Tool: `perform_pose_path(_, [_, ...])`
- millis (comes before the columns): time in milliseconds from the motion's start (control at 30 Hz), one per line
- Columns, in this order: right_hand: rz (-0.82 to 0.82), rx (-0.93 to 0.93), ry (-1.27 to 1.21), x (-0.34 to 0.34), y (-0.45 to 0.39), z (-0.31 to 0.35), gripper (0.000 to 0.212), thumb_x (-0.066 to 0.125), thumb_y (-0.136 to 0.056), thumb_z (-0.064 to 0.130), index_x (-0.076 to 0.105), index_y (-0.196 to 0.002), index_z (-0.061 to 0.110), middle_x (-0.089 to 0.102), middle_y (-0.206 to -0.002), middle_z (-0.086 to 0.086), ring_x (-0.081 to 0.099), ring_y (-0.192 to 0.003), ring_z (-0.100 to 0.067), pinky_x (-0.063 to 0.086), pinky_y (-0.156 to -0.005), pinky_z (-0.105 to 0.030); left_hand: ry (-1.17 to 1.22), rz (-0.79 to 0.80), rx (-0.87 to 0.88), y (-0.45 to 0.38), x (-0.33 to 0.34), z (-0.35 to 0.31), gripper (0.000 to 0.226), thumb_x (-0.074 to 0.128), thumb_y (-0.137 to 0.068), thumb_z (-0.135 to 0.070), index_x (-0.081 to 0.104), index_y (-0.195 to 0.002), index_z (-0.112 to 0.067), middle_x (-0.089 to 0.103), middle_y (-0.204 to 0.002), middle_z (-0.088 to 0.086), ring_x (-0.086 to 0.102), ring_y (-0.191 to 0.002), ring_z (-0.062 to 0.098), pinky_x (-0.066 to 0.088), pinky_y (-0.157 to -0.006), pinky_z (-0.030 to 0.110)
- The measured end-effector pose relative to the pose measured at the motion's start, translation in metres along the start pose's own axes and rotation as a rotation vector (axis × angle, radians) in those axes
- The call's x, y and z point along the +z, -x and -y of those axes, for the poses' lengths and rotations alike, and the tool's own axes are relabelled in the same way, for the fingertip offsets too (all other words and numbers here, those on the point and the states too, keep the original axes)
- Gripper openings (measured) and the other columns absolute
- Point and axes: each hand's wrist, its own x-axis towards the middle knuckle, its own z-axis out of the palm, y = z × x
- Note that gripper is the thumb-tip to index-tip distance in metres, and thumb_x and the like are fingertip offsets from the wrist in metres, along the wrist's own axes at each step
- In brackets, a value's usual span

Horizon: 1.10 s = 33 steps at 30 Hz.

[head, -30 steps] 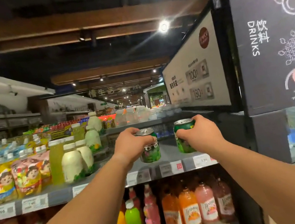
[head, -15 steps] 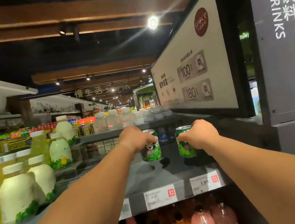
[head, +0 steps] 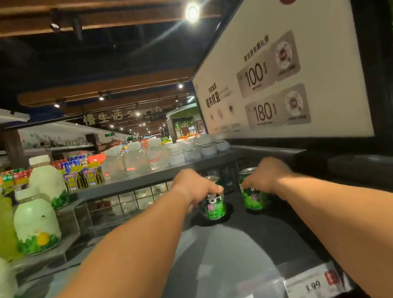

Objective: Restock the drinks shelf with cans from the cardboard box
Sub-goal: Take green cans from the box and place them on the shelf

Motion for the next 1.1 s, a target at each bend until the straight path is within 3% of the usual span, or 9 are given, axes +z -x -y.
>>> perform_pose_path(100, [0.018,0.007,0.038,0.004,-0.018,0.004,0.031,0.081,-0.077,0.031,0.063,-0.092,0.011,0.067,-0.098,-0.007,0.064,-0.09,-0.022,0.056,-0.081,-0.035,-0.037,-0.015,-0.008,-0.015,0.012,-0.001,0.049,0.092,-0.068,-0.027,0.059,-0.097,-0.004,0.07,-0.094,0.009,0.066,-0.082,0.023,0.057,-0.07,0.036])
perform_pose_path(233, [0.019,0.024,0.08,0.011,-0.039,0.005,0.029,0.079,-0.079,0.032,0.062,-0.09,0.011,0.068,-0.099,-0.008,0.065,-0.092,-0.023,0.056,-0.085,-0.035,0.11,-0.07,-0.025,-0.032,0.025,-0.004,0.035,0.076,-0.086,-0.016,0.063,-0.117,-0.006,0.068,-0.107,0.007,0.067,-0.098,0.025,0.055,-0.078,0.032])
perform_pose_path(300, [0.03,0.03,0.071,0.017,-0.047,0.001,0.027,0.078,-0.08,0.032,0.06,-0.083,0.013,0.067,-0.095,-0.008,0.064,-0.088,-0.022,0.056,-0.084,-0.035,-0.128,-0.006,0.01,-0.037,0.035,0.005,0.032,0.061,-0.096,-0.01,0.065,-0.127,-0.008,0.067,-0.124,0.008,0.065,-0.113,0.027,0.054,-0.088,0.031])
perform_pose_path(367, [0.042,0.022,0.066,0.024,-0.053,0.0,0.026,0.078,-0.08,0.031,0.06,-0.081,0.013,0.067,-0.091,-0.007,0.065,-0.086,-0.022,0.056,-0.084,-0.036,0.072,-0.028,-0.026,-0.051,0.037,0.005,0.038,0.075,-0.087,-0.021,0.068,-0.122,-0.008,0.07,-0.121,0.01,0.068,-0.111,0.027,0.057,-0.088,0.033])
perform_pose_path(567, [0.066,-0.004,0.069,0.034,-0.069,-0.002,0.029,0.079,-0.08,0.033,0.067,-0.092,0.01,0.069,-0.094,-0.008,0.066,-0.089,-0.021,0.057,-0.084,-0.036,-0.112,0.034,0.015,-0.072,0.044,0.008,0.056,0.089,-0.073,-0.027,0.069,-0.119,-0.001,0.073,-0.114,0.014,0.071,-0.106,0.025,0.059,-0.085,0.032])
perform_pose_path(767, [0.084,-0.009,0.084,0.038,-0.083,-0.006,0.035,0.08,-0.079,0.035,0.068,-0.097,0.007,0.069,-0.098,-0.01,0.066,-0.092,-0.023,0.056,-0.087,-0.037,-0.09,-0.011,-0.003,-0.076,0.045,0.002,0.06,0.048,-0.101,-0.057,0.049,-0.148,-0.02,0.05,-0.152,0.002,0.055,-0.131,0.017,0.045,-0.082,0.021])
perform_pose_path(933, [0.076,-0.014,0.111,0.041,-0.087,-0.009,0.04,0.079,-0.079,0.037,0.068,-0.101,0.004,0.069,-0.101,-0.01,0.066,-0.092,-0.023,0.053,-0.079,-0.03,-0.04,0.066,0.016,-0.087,0.05,0.013,0.058,0.087,-0.076,-0.033,0.067,-0.12,-0.001,0.072,-0.118,0.013,0.069,-0.109,0.025,0.046,-0.057,0.02])
perform_pose_path(1033, [0.08,-0.012,0.103,0.041,-0.088,-0.011,0.035,0.08,-0.08,0.035,0.067,-0.097,0.007,0.067,-0.096,-0.009,0.065,-0.089,-0.023,0.051,-0.074,-0.029,-0.035,0.075,0.039,-0.087,0.053,0.017,0.055,0.088,-0.075,-0.035,0.069,-0.115,-0.003,0.073,-0.107,0.011,0.07,-0.105,0.024,0.05,-0.059,0.021])
perform_pose_path(1100, [0.08,-0.017,0.088,0.042,-0.088,-0.011,0.031,0.08,-0.08,0.032,0.066,-0.092,0.008,0.068,-0.094,-0.009,0.066,-0.087,-0.022,0.053,-0.075,-0.03,-0.045,0.072,0.048,-0.088,0.053,0.02,0.056,0.088,-0.073,-0.039,0.07,-0.113,-0.003,0.074,-0.105,0.01,0.071,-0.103,0.025,0.058,-0.073,0.028])
